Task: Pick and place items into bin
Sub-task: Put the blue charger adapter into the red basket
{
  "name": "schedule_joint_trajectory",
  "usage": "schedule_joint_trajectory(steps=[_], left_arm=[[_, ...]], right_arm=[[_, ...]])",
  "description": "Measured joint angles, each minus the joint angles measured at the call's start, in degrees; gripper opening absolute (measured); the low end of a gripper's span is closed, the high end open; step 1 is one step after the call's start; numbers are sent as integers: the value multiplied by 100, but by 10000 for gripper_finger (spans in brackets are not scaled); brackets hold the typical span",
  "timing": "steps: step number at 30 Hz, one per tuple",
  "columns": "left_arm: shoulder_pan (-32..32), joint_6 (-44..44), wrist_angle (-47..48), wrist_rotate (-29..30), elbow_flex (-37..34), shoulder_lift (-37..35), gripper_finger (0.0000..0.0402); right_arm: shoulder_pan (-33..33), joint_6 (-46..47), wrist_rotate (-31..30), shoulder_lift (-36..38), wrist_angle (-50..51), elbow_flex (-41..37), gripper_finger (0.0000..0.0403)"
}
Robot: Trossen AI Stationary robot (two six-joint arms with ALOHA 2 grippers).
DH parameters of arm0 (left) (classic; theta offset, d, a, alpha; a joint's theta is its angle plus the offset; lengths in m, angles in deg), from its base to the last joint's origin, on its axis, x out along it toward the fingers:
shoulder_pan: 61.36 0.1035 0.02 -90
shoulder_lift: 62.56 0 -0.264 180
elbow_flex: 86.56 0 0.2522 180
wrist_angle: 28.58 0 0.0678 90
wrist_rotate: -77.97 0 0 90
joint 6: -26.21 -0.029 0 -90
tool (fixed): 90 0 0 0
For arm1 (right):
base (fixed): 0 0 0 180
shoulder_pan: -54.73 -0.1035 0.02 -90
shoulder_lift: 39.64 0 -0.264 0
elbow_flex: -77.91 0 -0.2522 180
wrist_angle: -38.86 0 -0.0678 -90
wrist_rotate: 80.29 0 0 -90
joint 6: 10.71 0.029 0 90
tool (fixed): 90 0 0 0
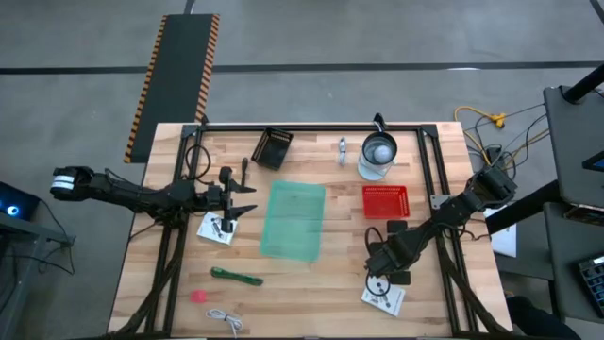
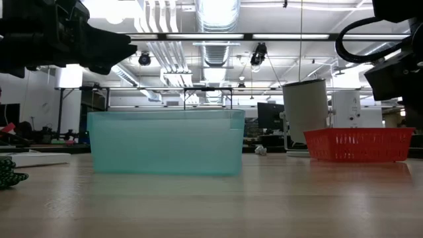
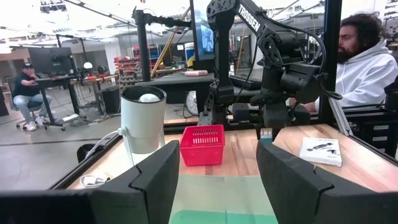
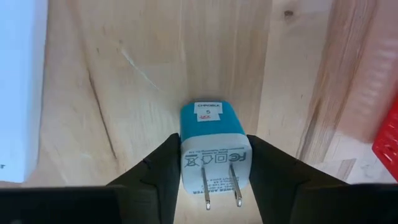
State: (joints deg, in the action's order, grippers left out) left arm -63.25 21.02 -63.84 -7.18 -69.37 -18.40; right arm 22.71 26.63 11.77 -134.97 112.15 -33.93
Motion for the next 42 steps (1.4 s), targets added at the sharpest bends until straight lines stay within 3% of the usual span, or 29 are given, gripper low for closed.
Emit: schedule_joint_trajectory(steps=[15, 25, 42], left_arm=[[0, 2, 0, -1, 6, -4, 199], [-4, 2, 0, -1, 4, -4, 199], [-2, 4, 2, -1, 7, 3, 199]], right_arm=[[4, -134, -95, 4, 109, 558, 138], [55, -495, -760, 31, 854, 1230, 139], [1068, -1656, -960, 220, 1161, 1547, 140]])
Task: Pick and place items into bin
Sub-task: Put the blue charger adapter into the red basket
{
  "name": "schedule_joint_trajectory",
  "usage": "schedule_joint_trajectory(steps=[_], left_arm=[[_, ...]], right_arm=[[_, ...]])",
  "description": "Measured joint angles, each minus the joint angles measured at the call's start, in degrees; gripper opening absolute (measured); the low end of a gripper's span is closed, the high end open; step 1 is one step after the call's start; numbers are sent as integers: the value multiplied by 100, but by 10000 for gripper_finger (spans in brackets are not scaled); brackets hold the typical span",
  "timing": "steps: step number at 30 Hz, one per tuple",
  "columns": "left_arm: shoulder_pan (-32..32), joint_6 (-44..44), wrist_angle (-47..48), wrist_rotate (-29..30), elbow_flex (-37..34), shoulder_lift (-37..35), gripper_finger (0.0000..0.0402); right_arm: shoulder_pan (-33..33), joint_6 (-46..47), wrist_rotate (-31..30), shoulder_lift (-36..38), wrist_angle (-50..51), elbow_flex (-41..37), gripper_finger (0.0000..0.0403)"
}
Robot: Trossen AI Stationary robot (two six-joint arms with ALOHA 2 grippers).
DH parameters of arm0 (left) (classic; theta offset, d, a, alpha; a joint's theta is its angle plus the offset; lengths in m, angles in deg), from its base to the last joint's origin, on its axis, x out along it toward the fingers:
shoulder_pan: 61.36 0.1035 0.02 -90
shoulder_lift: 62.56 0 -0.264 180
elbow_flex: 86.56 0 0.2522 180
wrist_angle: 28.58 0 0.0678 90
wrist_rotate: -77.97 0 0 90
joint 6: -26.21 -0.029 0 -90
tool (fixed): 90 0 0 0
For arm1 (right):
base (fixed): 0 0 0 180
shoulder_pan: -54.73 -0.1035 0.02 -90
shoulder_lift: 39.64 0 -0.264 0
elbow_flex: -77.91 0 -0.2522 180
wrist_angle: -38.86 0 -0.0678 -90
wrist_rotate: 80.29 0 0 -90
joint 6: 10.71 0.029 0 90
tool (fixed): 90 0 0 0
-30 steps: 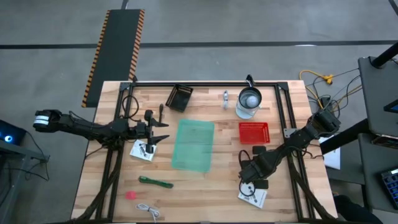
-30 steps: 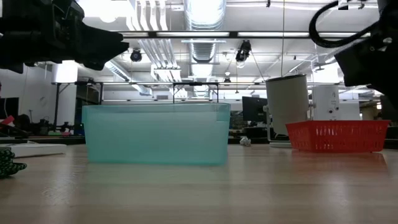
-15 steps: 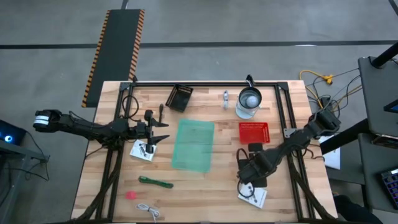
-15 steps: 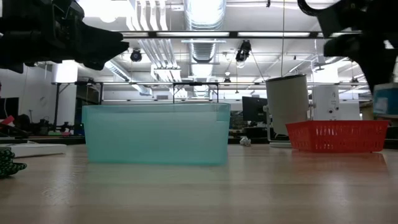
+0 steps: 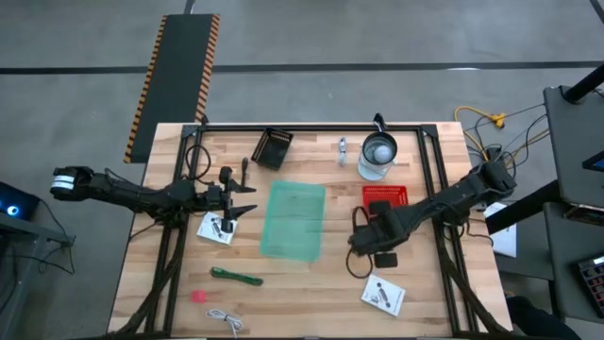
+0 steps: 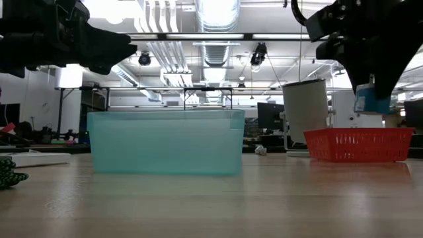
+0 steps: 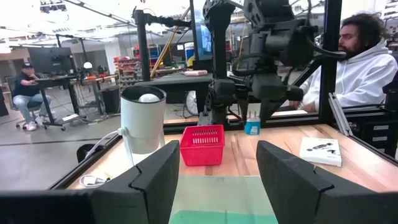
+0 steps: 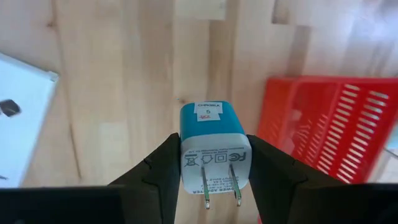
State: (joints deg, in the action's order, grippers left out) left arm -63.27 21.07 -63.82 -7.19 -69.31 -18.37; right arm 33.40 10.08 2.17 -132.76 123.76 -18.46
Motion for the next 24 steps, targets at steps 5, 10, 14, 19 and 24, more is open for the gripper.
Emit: schedule_joint_trajectory(steps=[5, 10, 14, 19, 24], left_arm=[[0, -2, 1, 0, 2, 8, 199], [4, -2, -2, 0, -2, 1, 199], [4, -2, 6, 0, -1, 15, 199], [4, -3, -2, 0, -7, 19, 199], [2, -4, -2, 0, -8, 19, 199]], right_arm=[[234, -213, -8, 232, 44, 2, 140], [504, -539, -108, 396, 31, 2, 140], [759, -791, -163, 506, 30, 2, 140], [1128, -1062, -161, 634, 38, 2, 140], [1530, -1282, -135, 753, 89, 2, 141]])
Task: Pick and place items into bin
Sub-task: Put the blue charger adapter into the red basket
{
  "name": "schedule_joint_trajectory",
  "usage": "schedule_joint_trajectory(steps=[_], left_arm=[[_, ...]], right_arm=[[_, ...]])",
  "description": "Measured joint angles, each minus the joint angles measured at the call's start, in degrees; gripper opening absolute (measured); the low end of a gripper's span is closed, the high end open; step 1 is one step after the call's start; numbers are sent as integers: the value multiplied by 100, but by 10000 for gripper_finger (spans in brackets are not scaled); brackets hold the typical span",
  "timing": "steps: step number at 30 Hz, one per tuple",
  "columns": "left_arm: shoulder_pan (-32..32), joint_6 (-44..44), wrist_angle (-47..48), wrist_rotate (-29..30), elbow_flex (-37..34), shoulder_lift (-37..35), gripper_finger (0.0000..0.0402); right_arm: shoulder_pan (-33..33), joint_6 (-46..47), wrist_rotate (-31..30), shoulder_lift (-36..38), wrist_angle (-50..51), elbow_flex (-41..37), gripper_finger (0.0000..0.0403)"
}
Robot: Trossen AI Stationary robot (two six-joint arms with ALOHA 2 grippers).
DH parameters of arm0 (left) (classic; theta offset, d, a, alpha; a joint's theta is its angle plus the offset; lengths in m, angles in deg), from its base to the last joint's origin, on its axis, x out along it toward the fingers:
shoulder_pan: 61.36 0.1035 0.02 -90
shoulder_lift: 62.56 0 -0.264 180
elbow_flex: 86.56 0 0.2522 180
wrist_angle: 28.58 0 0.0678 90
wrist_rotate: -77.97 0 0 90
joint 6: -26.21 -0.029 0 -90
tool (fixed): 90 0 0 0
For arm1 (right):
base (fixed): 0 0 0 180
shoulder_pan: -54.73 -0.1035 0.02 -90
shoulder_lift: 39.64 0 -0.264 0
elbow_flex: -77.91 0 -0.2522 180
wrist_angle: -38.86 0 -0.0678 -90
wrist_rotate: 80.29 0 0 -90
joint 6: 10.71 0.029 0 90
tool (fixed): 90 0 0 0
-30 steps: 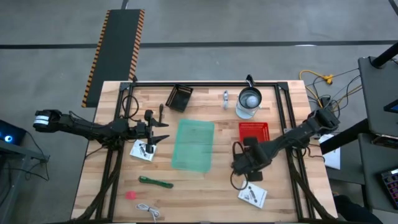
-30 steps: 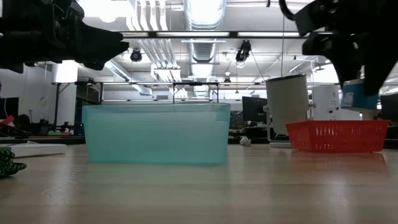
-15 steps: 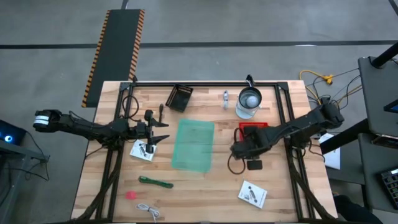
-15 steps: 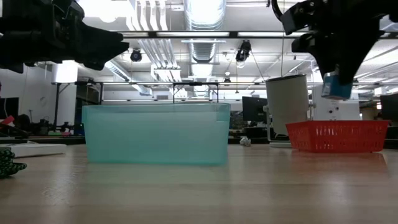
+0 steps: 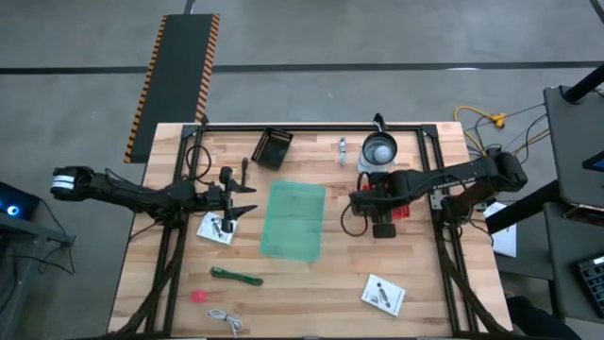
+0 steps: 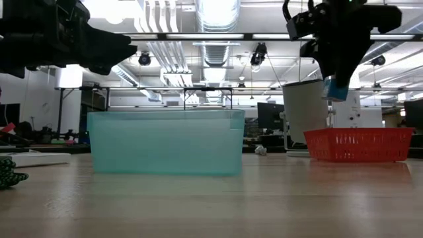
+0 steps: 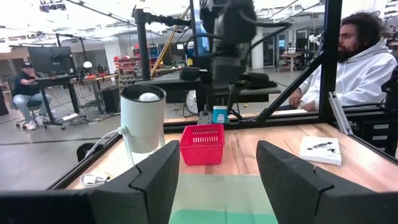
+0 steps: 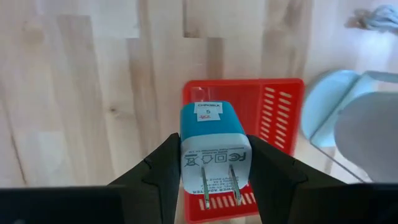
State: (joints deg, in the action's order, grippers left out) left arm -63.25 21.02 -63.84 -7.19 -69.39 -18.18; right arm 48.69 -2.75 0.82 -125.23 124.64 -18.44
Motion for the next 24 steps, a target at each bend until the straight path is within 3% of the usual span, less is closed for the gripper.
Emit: schedule_joint_trajectory(steps=[7, 24], left_arm=[[0, 2, 2, 0, 0, 9, 199], [-4, 0, 3, 0, -2, 15, 199]], right_arm=[[547, -22, 469, 135, 184, -7, 141], [875, -471, 484, 316, 468, -802, 141]])
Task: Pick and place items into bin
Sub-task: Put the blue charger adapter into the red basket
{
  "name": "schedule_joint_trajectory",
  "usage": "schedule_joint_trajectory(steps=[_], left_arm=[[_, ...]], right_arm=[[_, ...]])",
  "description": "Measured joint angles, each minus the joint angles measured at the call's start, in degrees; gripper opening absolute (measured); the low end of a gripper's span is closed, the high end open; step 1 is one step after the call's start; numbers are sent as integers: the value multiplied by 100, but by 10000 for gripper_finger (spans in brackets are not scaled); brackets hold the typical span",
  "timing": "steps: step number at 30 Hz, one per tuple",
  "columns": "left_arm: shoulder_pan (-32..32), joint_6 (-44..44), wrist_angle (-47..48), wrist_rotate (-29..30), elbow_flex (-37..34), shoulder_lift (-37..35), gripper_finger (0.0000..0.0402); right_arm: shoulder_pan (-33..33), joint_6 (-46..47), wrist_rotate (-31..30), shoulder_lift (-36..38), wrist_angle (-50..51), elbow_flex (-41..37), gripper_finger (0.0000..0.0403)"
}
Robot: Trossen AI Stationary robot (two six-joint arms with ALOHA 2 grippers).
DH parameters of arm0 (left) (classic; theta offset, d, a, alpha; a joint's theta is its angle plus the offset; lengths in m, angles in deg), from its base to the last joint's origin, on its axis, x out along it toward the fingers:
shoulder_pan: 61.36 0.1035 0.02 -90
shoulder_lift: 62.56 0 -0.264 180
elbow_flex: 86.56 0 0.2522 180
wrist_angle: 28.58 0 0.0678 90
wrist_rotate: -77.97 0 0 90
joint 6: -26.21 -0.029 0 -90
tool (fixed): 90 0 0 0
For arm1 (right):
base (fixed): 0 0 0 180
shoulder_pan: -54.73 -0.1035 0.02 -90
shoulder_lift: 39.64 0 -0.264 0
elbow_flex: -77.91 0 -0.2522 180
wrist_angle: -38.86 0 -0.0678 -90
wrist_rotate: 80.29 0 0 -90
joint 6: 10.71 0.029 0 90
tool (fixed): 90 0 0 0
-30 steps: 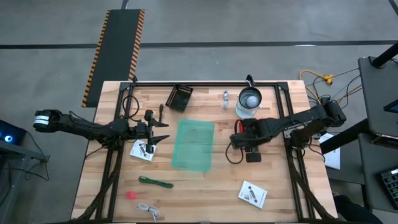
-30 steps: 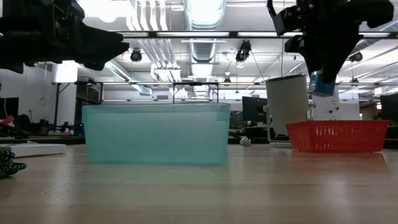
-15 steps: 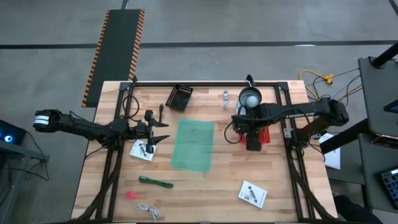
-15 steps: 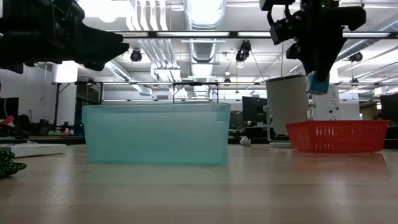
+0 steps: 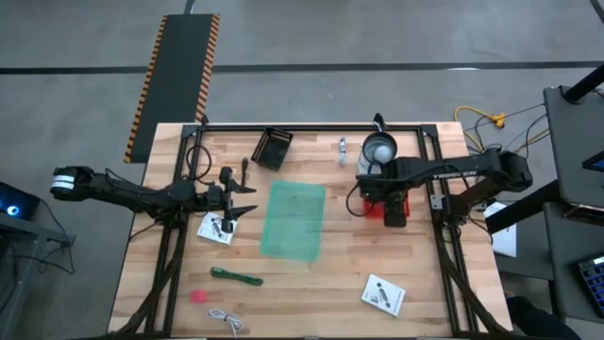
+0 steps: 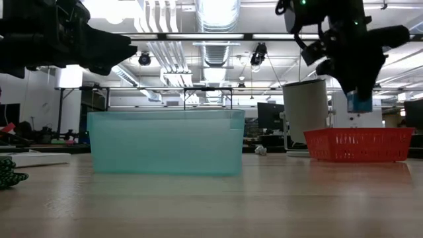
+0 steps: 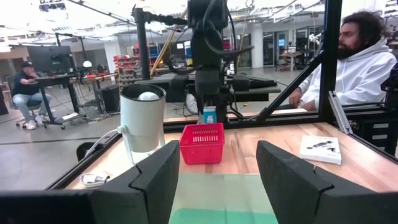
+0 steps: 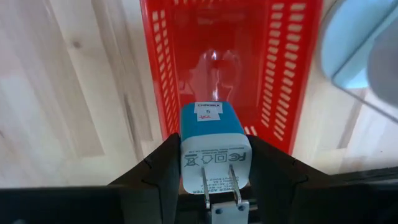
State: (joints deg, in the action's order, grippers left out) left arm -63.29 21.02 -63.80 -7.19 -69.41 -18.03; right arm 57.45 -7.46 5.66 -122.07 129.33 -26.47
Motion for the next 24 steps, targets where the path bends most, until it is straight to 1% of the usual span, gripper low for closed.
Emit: schedule_joint_trajectory(steps=[11, 14, 18, 24], left_arm=[[0, 0, -1, 0, 1, 4, 199], [1, 0, -2, 0, 1, 0, 199], [2, 0, -3, 0, 1, 4, 199], [2, 0, -6, 0, 3, 11, 199]], right_arm=[[9, -263, -16, 0, -81, -641, 141], [9, -372, -44, 0, -274, -763, 141], [9, -530, -43, -2, -520, -875, 141], [31, -582, -43, -2, -566, -907, 141]])
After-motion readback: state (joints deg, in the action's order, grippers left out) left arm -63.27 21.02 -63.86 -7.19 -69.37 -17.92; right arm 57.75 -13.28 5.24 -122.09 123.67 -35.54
